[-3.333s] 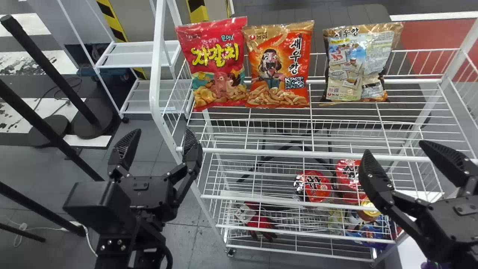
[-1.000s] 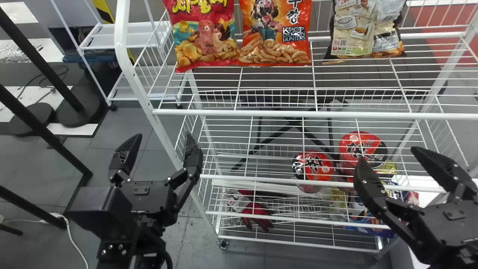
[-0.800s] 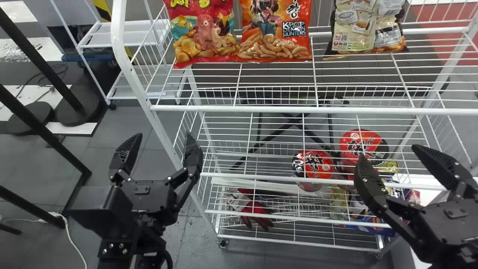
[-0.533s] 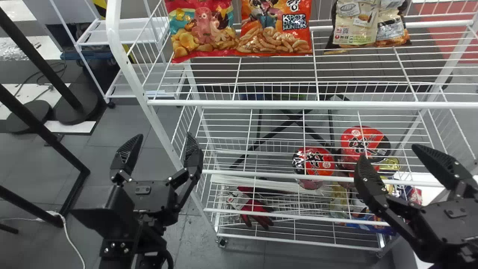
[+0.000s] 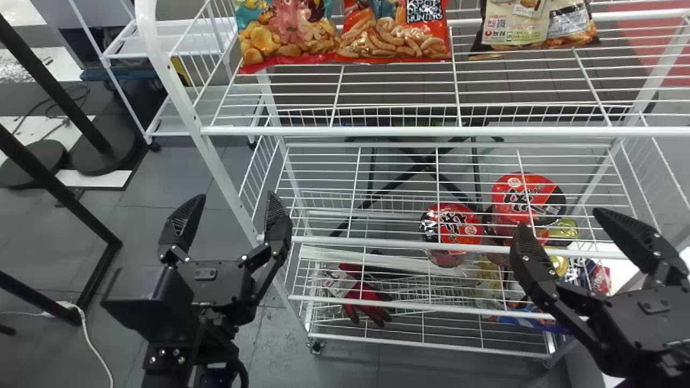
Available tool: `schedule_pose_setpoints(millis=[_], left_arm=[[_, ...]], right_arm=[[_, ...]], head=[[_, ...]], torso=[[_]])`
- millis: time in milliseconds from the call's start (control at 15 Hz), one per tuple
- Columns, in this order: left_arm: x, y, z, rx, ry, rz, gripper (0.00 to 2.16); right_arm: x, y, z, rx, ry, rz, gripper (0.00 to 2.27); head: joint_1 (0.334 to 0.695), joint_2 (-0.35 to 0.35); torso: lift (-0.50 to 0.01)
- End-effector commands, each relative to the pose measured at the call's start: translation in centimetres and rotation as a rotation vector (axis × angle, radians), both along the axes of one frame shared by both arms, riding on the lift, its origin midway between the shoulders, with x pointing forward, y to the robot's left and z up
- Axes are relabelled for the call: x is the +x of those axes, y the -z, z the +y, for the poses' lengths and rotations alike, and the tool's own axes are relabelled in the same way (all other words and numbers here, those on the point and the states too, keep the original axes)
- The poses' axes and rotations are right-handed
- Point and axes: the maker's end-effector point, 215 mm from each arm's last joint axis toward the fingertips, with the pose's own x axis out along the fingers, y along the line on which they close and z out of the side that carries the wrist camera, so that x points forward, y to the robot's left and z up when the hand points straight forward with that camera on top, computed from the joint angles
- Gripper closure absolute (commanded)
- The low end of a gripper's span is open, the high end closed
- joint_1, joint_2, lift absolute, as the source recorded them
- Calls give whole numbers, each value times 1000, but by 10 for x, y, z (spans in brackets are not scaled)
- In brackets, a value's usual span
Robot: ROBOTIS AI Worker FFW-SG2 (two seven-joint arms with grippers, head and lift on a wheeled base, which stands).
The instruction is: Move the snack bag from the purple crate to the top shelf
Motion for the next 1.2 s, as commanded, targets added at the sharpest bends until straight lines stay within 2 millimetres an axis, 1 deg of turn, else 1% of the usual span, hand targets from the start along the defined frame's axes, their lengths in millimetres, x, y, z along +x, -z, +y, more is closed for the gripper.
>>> schedule_pose_setpoints(millis=[0, 600, 1133], left_arm=[[0, 0, 0, 0, 0, 0, 161], [-1, 5, -4, -2, 6, 12, 161], [0, 5, -4, -1, 6, 10, 161]], right_arm=[[0, 1, 0, 0, 0, 1, 164], [2, 3, 0, 1, 0, 3, 164], [4, 3, -1, 6, 1, 3, 164]], head=[[695, 138], [695, 136], [695, 131]], torso=[[-250], [-286], [-319]])
